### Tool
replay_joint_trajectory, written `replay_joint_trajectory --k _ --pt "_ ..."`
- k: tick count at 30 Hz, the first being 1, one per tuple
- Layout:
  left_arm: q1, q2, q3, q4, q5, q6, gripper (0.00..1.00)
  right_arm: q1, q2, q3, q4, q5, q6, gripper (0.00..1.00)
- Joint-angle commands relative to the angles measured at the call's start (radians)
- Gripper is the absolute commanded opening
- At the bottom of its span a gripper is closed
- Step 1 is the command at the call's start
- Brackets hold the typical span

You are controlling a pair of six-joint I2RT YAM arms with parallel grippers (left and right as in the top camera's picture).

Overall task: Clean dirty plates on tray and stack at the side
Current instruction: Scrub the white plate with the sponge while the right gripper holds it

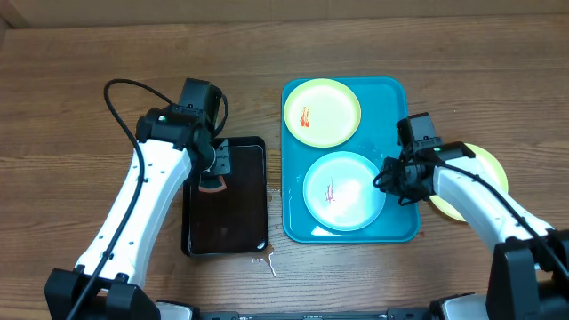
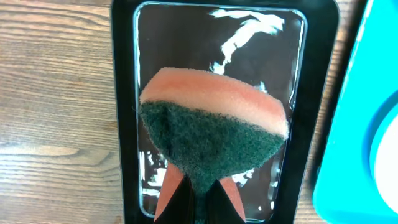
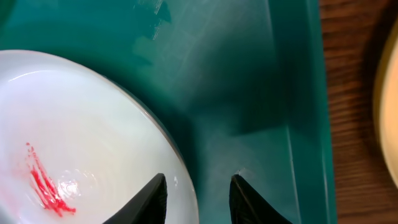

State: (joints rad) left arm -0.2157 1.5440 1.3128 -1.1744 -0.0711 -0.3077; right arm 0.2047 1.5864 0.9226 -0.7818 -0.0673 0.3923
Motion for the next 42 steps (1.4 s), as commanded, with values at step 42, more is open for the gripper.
replay_joint_trajectory --k 42 --pt "-0.441 0.468 0.111 0.590 0.400 -0.251 0.04 0.003 0.049 -0.080 0.119 -0.103 -0.053 0.04"
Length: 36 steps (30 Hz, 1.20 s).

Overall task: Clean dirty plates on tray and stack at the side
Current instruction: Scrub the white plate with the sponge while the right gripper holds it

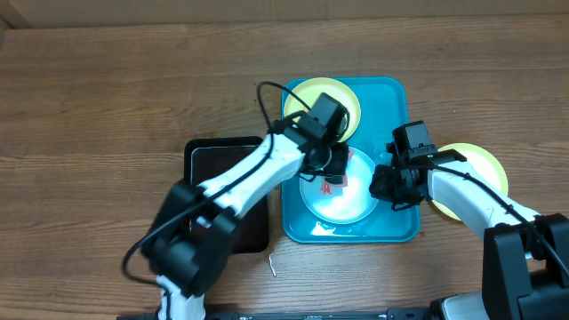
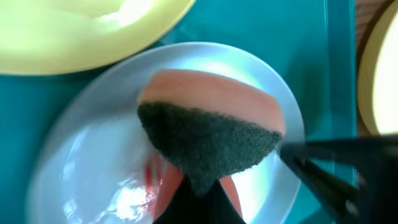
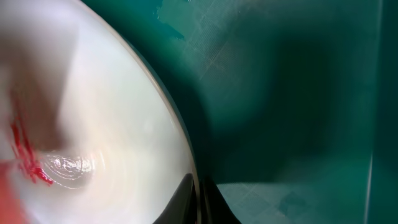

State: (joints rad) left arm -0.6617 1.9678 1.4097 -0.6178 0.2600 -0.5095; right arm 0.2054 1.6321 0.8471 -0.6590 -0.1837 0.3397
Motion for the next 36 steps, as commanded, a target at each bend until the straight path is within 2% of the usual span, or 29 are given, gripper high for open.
replay_joint_trajectory --k 1,5,8,15,19,22,26,30,36 --pt "0.007 0.063 0.014 0.044 0.062 -0.049 0.04 0.002 0.003 -0.005 -0.004 0.014 0.000 0.04" --pt "0.009 0.121 0.014 0.012 -0.033 -0.058 0.04 0.002 0.003 -0.005 -0.005 0.014 0.000 0.04" --pt "0.011 0.124 0.018 -0.033 -0.077 -0.117 0.04 0.002 0.003 -0.005 -0.008 0.014 0.000 0.04" --pt "0.013 0.124 0.134 -0.272 -0.314 -0.168 0.04 0.002 0.003 -0.005 -0.015 0.014 0.000 0.04" --pt "0.013 0.125 0.156 -0.329 -0.361 -0.158 0.04 0.002 0.003 -0.005 -0.015 0.014 0.000 0.04" --pt "0.008 0.139 0.156 -0.289 -0.264 -0.050 0.04 0.002 0.003 -0.005 -0.015 0.014 0.000 0.04" --pt "-0.007 0.173 0.156 -0.207 -0.010 0.082 0.04 0.002 0.003 -0.005 -0.015 0.014 0.000 0.04" --pt "-0.017 0.222 0.156 -0.180 0.181 0.095 0.04 0.002 0.003 -0.005 -0.023 0.014 0.000 0.04" --pt "-0.019 0.235 0.158 -0.192 0.375 0.125 0.04 0.002 0.003 -0.005 -0.026 0.014 0.000 0.04"
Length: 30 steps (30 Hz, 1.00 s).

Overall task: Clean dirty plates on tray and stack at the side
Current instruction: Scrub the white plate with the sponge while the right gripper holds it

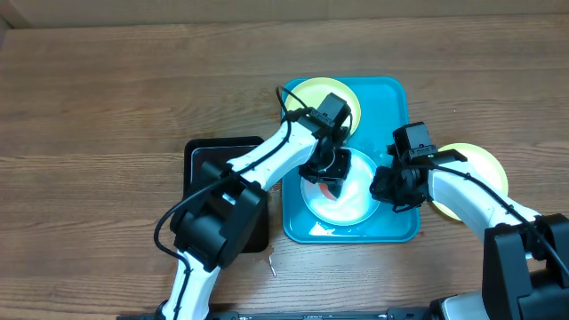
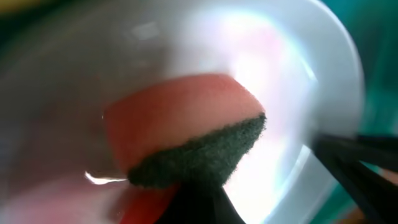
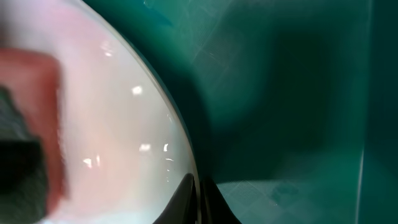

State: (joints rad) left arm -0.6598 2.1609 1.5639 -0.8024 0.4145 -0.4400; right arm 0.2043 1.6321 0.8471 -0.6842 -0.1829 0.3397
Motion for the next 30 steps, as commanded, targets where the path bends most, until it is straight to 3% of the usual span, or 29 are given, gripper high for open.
replay_joint_trajectory --k 1,8,14,19,27,30 --pt "-0.022 0.042 0.003 -0.014 0.232 0.060 0.04 0.003 0.003 -0.005 0.000 0.013 0.000 0.04" --pt "-0.007 0.042 0.006 -0.132 0.046 -0.001 0.04 0.003 0.003 -0.005 -0.001 0.013 0.000 0.04" --pt "0.009 0.032 0.073 -0.278 -0.257 -0.097 0.04 0.003 0.003 -0.005 0.000 0.013 0.000 0.04" --pt "0.000 0.032 0.138 -0.332 -0.494 -0.103 0.04 0.003 0.003 -0.005 0.002 0.013 0.000 0.04" --pt "-0.003 0.035 0.139 -0.222 -0.491 -0.079 0.04 0.003 0.003 -0.005 0.002 0.013 0.000 0.04" --pt "-0.003 0.039 0.139 -0.142 -0.301 -0.005 0.04 0.003 0.003 -0.005 0.003 0.013 0.000 0.04"
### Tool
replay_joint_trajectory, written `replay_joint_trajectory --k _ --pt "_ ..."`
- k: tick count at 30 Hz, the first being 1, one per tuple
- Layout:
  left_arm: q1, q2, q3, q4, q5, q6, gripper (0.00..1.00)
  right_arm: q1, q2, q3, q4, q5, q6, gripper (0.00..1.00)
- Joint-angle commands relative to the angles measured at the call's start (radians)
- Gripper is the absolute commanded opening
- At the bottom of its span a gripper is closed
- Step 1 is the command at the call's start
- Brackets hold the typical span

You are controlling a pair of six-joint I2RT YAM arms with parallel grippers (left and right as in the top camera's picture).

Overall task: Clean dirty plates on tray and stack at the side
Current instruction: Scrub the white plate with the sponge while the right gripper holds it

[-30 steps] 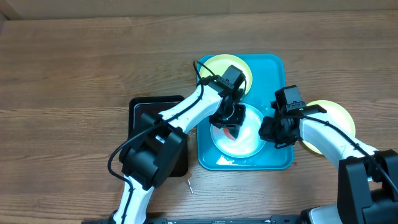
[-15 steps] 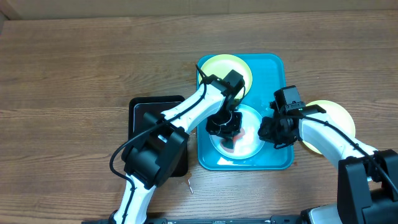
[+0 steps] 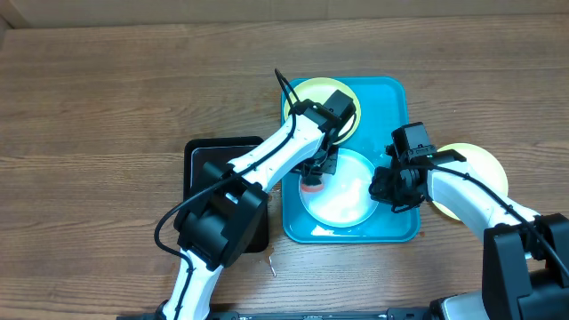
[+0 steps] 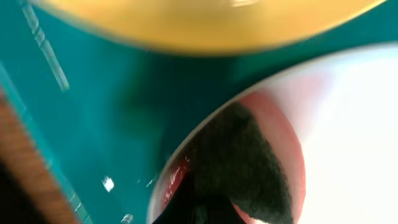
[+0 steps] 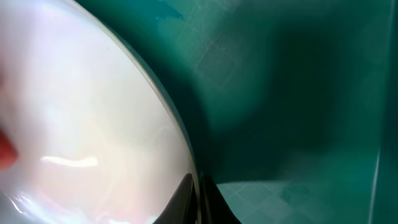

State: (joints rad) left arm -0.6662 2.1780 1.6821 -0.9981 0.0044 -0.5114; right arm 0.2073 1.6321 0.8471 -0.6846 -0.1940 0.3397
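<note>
A white plate (image 3: 342, 197) lies in the near half of the teal tray (image 3: 398, 233); a yellow plate (image 3: 307, 96) with a red smear sits in the far half. My left gripper (image 4: 199, 208) is shut on an orange-and-green sponge (image 4: 249, 168), pressed on the white plate's (image 4: 348, 137) left rim, green side toward the camera. My right gripper (image 5: 199, 196) is shut on the white plate's (image 5: 81, 118) right rim. The plate's middle looks free of the red mark; a faint red trace shows at its left edge.
A black tray (image 3: 203, 160) holding water sits left of the teal tray. A yellow plate (image 3: 484, 164) lies on the wooden table to the right, partly under my right arm. A small bit of wire (image 3: 267, 261) lies near the black tray's front corner.
The left gripper with the sponge moved from the plate's middle to its left rim. The pink smear across the plate is mostly gone. The right gripper has kept its hold on the rim.
First the left gripper held the sponge over the black water tray while the right gripper stood open around the white plate's rim. Then the right gripper was shut on the rim and the sponge was over the red mark, later on the plate's middle, now at its left edge.
</note>
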Motion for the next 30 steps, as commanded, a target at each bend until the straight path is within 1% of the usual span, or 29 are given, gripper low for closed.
replay_joint_trajectory --k 1,2,5,9,14,17,19,21,23,28,30 --pt "0.002 0.026 0.021 0.076 0.185 0.089 0.04 0.000 0.003 -0.005 0.003 0.024 0.000 0.04" --pt "-0.001 0.027 0.021 0.098 0.291 0.108 0.04 0.000 0.003 -0.005 0.003 0.024 0.000 0.04" --pt "-0.015 0.040 0.020 0.120 0.450 0.124 0.04 0.000 0.003 -0.005 0.003 0.024 0.000 0.04" --pt "-0.035 0.066 0.019 0.099 0.521 0.124 0.04 0.000 0.003 -0.005 0.003 0.024 0.000 0.04" --pt "-0.041 0.100 0.019 0.010 0.562 0.132 0.04 0.000 0.003 -0.005 -0.002 0.024 0.000 0.04" --pt "-0.041 0.101 0.019 -0.034 0.644 0.197 0.04 0.000 0.003 -0.005 -0.001 0.024 0.000 0.04" --pt "-0.041 0.101 0.019 -0.060 0.650 0.212 0.04 0.000 0.003 -0.005 0.000 0.024 0.000 0.04" --pt "-0.040 0.101 0.019 -0.087 0.630 0.220 0.04 0.000 0.003 -0.005 0.000 0.024 0.000 0.04" --pt "-0.029 0.100 0.019 -0.119 0.563 0.204 0.04 0.000 0.003 -0.005 -0.001 0.024 0.000 0.04" --pt "0.015 0.095 0.021 -0.188 0.236 0.057 0.04 0.000 0.003 -0.005 0.000 0.024 0.000 0.04" --pt "0.034 0.086 0.021 -0.204 0.142 0.014 0.04 0.000 0.003 -0.005 0.000 0.024 0.000 0.04"
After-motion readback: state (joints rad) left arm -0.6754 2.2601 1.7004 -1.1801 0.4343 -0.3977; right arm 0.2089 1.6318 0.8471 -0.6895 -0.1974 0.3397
